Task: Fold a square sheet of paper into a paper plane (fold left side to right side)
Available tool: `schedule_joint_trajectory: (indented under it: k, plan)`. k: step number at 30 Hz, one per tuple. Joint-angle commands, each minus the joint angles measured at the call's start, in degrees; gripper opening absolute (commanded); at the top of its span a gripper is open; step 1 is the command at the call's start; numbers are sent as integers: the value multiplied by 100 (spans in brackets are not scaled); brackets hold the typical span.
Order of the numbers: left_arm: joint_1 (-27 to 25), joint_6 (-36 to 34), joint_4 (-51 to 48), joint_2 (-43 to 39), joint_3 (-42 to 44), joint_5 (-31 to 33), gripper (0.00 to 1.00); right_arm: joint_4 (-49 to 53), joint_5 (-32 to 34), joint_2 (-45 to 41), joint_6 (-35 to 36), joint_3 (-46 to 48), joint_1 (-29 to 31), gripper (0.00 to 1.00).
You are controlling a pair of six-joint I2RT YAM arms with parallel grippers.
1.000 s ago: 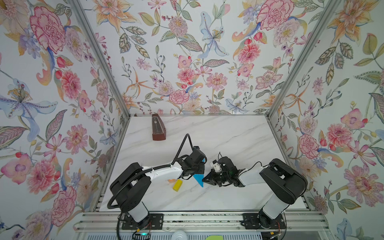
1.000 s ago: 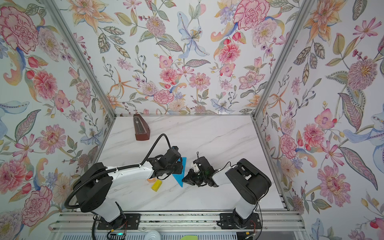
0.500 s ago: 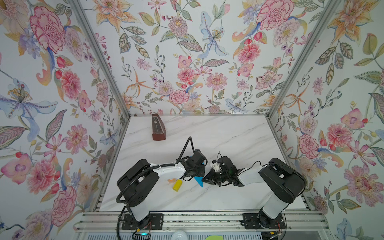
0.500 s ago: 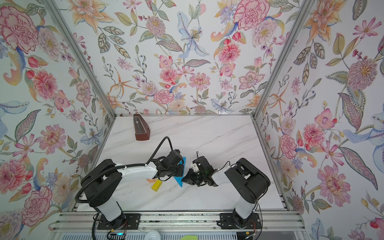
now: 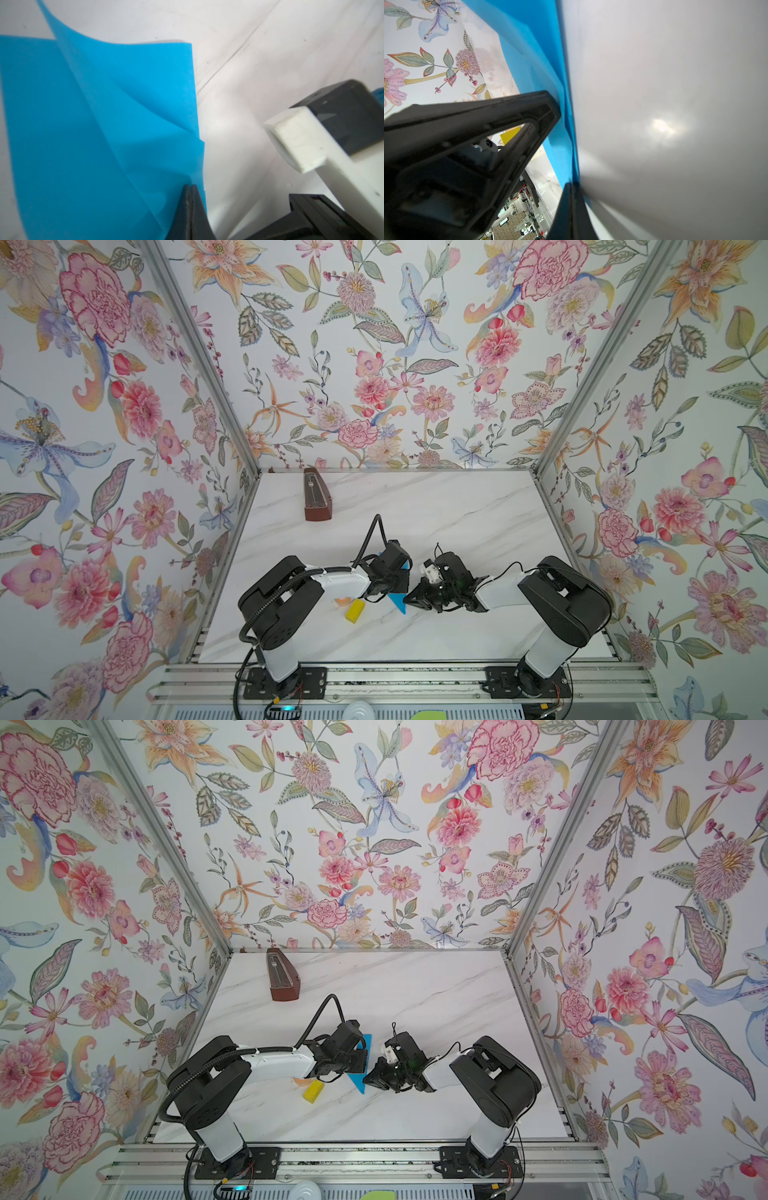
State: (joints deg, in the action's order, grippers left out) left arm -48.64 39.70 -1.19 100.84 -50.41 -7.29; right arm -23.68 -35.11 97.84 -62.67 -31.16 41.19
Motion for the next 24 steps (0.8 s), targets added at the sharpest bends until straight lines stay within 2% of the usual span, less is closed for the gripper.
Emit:
schedule_joint_trajectory:
  k: [1, 6, 10, 16, 24]
  plan:
    - [108, 187, 58, 274, 333, 34, 0, 1515, 548, 57, 264, 99, -9, 2]
    - [106, 547, 619, 336, 600, -167, 0, 2157, 698, -646, 423, -24, -151, 15]
    - [110, 622, 724, 315, 688, -129, 0, 2386, 796, -1037, 436, -244, -141, 18]
    - [109, 651, 777, 322, 741, -115, 0, 1540, 470, -945, 80, -329, -54, 5]
    - [110, 661, 805, 331, 779, -115, 0, 924, 330, -524, -126, -554, -75, 3]
